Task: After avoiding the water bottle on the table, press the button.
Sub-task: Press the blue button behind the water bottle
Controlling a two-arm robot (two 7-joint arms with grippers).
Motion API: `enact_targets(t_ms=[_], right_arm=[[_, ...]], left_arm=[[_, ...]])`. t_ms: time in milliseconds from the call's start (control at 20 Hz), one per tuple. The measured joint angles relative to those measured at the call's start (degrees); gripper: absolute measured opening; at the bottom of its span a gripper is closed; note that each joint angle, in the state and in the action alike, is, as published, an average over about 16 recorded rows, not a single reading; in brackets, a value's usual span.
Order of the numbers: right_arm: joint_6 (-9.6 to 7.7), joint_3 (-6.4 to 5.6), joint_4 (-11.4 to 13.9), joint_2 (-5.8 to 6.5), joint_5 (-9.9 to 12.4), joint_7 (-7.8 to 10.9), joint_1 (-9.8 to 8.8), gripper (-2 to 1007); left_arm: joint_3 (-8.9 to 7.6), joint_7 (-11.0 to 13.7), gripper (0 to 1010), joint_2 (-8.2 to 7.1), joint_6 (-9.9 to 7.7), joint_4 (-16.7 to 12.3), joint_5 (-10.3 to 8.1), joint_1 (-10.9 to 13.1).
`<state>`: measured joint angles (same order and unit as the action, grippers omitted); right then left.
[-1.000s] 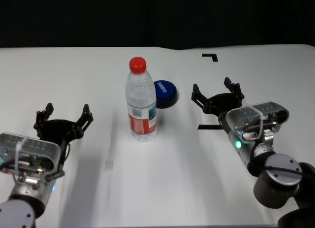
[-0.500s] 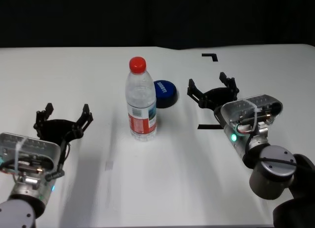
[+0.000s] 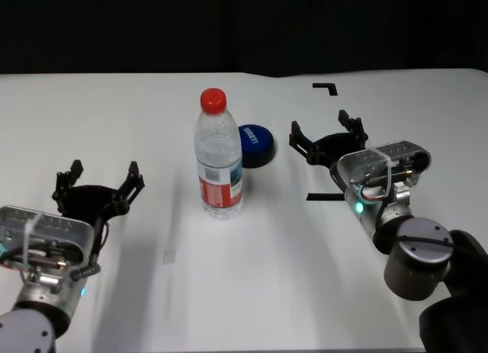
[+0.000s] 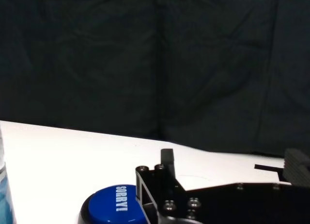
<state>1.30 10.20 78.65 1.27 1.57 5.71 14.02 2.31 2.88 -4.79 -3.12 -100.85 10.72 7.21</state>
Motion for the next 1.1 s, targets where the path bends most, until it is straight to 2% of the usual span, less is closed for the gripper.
enact_targets(t_ms=[1100], right_arm=[[-0.79, 0.5, -5.6, -0.68, -1.9, -0.38, 4.14, 1003]], left_arm=[[0.0, 0.0, 1003, 0.0, 0.0, 0.0, 0.0, 0.0]])
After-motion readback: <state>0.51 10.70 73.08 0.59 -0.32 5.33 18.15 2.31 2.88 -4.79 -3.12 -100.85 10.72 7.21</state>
